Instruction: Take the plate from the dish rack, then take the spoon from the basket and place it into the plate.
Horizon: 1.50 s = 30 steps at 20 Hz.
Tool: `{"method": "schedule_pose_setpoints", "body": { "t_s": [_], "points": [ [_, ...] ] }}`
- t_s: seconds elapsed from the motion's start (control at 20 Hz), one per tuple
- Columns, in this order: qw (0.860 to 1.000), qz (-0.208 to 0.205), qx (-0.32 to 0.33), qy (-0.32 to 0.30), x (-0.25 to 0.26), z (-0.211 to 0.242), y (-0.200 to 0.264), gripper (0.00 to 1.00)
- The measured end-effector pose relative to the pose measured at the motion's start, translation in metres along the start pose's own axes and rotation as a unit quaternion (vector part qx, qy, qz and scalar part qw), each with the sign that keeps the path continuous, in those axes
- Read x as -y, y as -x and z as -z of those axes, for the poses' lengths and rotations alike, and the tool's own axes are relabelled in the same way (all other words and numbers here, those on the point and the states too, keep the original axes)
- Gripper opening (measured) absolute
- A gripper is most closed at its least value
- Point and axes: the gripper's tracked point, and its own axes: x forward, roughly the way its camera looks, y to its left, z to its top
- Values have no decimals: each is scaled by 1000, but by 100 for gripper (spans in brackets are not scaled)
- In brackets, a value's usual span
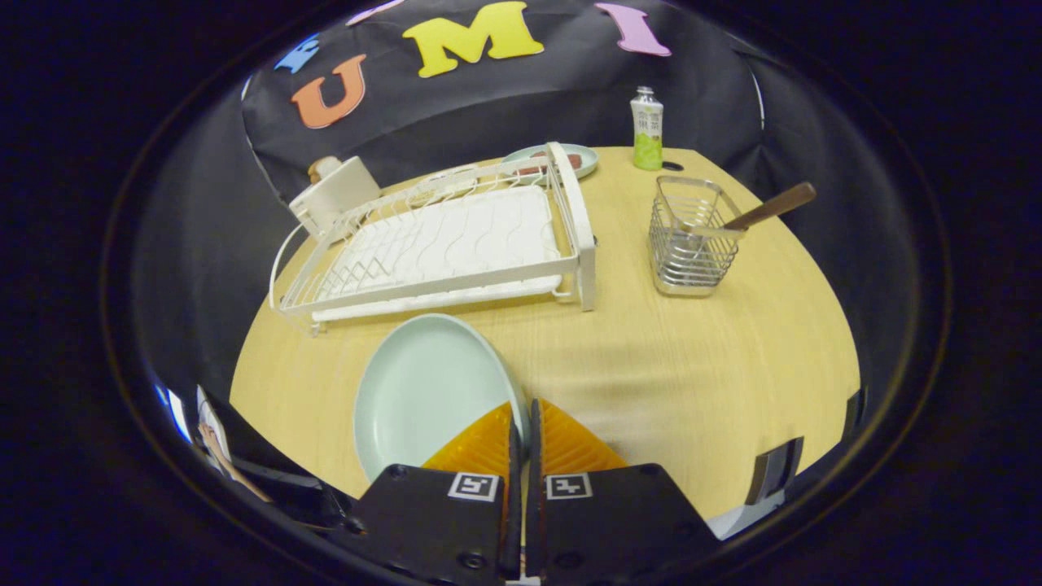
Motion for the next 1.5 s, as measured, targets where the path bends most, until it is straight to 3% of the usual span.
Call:
{"method": "schedule_pose_setpoints", "body": {
  "t_s": [0.45, 0.65, 0.95, 1.5],
  "points": [
    [999, 24, 4, -34, 27, 20, -17, 8],
    [998, 2, 21, -52, 31, 15, -8, 10],
    [992, 65, 104, 2, 82, -6, 4, 89],
    [961, 63, 268, -29, 158, -99, 33, 91]
  ]
}}
